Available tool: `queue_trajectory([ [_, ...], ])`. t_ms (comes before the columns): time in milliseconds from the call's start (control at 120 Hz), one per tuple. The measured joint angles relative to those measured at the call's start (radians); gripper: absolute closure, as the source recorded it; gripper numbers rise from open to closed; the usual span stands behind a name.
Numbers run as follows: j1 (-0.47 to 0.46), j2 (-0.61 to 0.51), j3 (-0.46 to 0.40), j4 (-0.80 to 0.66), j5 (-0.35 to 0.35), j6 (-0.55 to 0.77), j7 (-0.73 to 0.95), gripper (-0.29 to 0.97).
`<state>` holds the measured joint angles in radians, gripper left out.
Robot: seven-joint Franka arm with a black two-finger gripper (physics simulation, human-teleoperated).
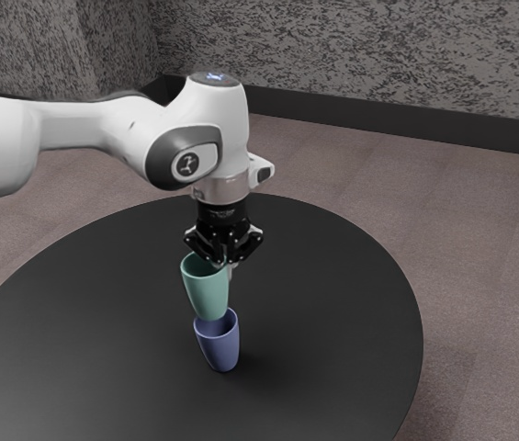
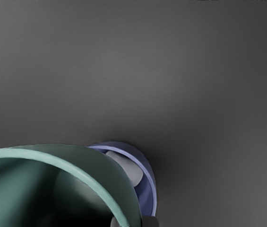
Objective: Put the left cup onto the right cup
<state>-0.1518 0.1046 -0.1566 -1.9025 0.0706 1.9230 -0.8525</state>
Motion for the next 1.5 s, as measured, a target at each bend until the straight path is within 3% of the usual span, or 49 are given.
queue_trajectory([
  [1500,-0.001,0.031,-0.001,-0.044,-0.022,0.071,-0.015,0.79],
])
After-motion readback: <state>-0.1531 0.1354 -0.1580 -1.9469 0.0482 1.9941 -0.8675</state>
